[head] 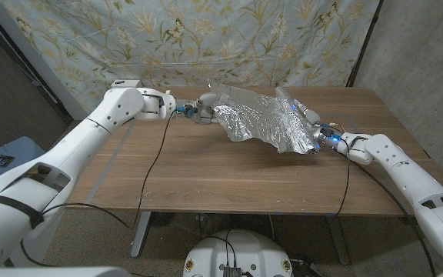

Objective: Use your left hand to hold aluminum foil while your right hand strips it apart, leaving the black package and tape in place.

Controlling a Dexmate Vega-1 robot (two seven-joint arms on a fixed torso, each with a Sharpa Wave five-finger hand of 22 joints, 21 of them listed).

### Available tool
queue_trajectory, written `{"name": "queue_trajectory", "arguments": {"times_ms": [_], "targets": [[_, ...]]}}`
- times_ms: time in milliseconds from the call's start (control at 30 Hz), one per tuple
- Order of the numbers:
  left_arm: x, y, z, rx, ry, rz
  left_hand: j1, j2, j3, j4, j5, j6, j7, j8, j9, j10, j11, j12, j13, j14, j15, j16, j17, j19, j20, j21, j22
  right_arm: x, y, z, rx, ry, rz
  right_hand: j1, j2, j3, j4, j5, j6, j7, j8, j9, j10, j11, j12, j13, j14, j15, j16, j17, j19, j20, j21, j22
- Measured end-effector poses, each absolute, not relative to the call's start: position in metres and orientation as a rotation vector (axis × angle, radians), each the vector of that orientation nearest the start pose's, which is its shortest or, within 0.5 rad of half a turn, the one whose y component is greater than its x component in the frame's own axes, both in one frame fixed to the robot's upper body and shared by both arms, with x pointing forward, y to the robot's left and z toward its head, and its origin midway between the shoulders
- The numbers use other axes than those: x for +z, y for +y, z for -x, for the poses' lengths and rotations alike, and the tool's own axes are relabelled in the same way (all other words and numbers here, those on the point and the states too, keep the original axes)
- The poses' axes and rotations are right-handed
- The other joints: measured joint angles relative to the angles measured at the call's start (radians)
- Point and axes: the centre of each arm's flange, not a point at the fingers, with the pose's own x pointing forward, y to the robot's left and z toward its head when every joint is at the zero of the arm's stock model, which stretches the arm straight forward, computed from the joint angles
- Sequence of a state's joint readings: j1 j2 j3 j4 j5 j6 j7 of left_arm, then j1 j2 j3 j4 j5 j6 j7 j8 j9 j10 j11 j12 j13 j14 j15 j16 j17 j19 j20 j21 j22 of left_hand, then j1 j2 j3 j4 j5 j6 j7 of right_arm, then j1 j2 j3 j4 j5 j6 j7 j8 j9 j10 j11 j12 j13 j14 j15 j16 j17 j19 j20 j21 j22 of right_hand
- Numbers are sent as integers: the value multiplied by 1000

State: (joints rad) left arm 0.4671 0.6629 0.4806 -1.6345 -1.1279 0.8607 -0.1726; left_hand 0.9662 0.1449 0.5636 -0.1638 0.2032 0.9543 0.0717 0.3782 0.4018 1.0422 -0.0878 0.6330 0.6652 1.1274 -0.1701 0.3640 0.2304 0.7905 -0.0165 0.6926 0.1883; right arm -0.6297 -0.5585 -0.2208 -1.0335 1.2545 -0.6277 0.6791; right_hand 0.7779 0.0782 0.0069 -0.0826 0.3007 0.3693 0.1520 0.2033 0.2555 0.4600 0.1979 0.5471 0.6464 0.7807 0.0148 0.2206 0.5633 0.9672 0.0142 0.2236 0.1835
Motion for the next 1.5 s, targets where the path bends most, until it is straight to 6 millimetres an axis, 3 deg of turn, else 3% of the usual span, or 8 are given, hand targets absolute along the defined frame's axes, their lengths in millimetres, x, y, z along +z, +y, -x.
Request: {"name": "queue_trajectory", "arguments": {"times_ms": [1500], "targets": [[73,219,-609,-765,40,-22,0,0,-4,4,-4,4,-4,-1,2,-2,-5,-4,5,-1,0,-8,14,-17,-7,23,0,-23,-311,-666,893,-14,-686,-2,9,-11,0,0,0,0,0,0,2,-2,1,5,0,0,0,0,0,0,0,0]]}}
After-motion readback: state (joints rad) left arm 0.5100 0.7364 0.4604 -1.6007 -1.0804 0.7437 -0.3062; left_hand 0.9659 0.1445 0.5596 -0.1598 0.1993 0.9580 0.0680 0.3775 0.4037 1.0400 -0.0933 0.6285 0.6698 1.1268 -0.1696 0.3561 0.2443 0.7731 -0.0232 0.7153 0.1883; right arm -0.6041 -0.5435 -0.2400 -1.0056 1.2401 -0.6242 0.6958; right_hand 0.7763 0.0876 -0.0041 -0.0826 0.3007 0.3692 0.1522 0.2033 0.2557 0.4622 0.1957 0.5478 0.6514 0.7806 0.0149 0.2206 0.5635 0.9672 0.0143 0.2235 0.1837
